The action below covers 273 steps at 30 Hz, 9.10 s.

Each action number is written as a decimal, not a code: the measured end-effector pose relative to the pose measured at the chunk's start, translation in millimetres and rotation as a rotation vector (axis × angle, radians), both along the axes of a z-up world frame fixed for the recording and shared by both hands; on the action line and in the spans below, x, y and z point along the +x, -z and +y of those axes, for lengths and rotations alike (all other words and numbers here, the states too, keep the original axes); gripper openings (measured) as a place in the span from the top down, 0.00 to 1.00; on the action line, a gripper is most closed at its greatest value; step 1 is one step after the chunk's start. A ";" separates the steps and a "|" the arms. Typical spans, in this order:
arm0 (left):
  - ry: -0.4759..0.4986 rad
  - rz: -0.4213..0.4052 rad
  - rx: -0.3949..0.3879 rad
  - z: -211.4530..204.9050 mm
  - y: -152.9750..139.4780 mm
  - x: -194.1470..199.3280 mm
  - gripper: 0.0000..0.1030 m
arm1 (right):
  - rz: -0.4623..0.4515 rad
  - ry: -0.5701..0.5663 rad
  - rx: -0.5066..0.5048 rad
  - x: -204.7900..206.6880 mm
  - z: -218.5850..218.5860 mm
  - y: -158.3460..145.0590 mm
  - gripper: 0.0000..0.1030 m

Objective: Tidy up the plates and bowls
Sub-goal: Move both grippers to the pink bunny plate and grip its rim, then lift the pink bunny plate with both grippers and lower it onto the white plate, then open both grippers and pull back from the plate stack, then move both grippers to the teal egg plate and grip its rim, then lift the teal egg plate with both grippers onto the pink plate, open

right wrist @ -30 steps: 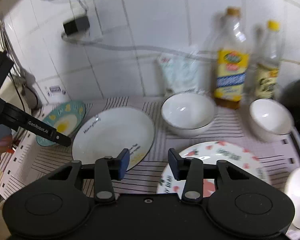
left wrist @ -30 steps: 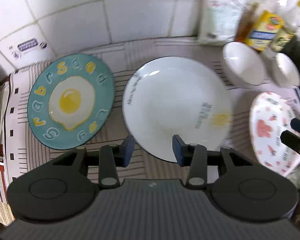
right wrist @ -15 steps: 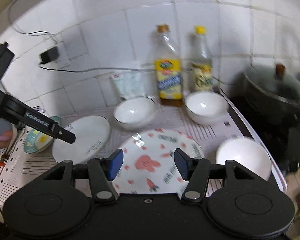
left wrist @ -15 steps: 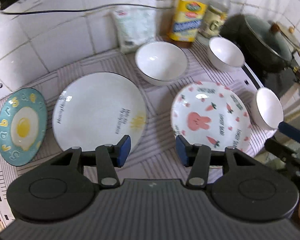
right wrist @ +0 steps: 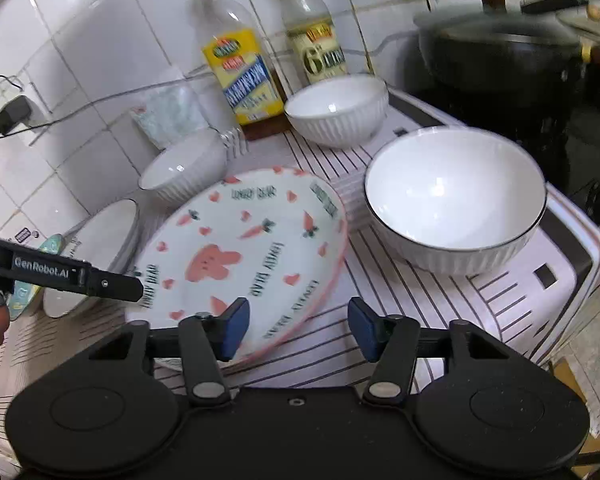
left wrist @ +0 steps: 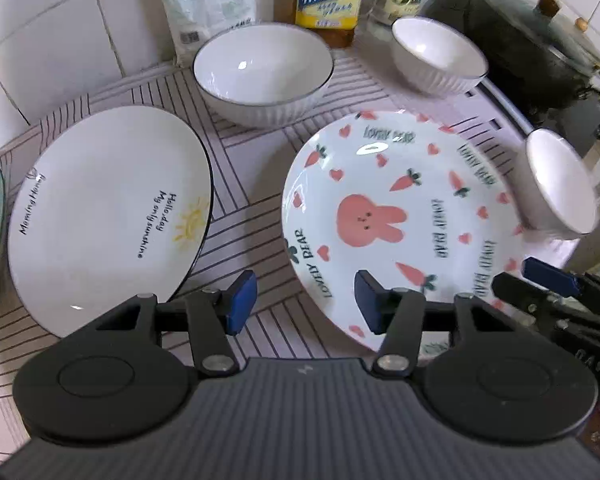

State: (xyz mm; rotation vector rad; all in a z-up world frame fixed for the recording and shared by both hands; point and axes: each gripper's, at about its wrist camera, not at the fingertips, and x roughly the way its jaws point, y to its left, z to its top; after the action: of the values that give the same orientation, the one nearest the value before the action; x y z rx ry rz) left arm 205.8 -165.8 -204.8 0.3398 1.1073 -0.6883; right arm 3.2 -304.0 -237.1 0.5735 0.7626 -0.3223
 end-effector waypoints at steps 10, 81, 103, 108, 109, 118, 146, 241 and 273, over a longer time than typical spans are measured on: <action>-0.059 0.084 -0.014 -5.8 20.4 12.7 0.69 | -0.008 0.015 -0.008 12.7 -16.0 14.4 0.67; -0.478 0.049 -0.106 181.5 -29.7 83.6 0.76 | -0.069 -0.553 0.155 195.2 80.1 -32.9 0.78; -0.530 0.221 -0.028 170.8 -3.7 134.5 0.74 | 0.125 -0.505 0.078 244.7 97.1 -17.6 0.78; -0.539 0.281 -0.025 171.9 4.1 133.9 0.74 | 0.203 -0.558 -0.063 253.5 116.7 -28.3 0.72; -0.538 0.280 -0.018 171.0 6.0 132.4 0.74 | 0.210 -0.575 -0.115 253.4 124.1 -31.1 0.71; -0.535 0.262 0.005 163.9 8.7 118.9 0.77 | 0.287 -0.591 -0.312 248.1 141.2 -33.5 0.66; -0.415 -0.086 -0.048 288.9 -159.9 36.0 0.69 | -0.072 -0.659 -0.137 158.5 195.7 -196.6 0.31; 0.042 0.165 -0.171 219.6 -24.1 137.0 0.74 | 0.005 0.009 0.005 165.6 209.5 -83.0 0.75; -0.038 0.306 0.060 168.5 17.9 150.7 0.68 | 0.345 -0.127 -0.235 219.5 211.7 -49.0 0.71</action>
State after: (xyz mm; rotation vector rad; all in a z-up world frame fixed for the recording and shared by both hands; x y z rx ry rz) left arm 356.5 2.7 -222.7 0.2691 1.4239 -0.6887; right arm 222.7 -92.3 -188.1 0.2473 1.0719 -0.3920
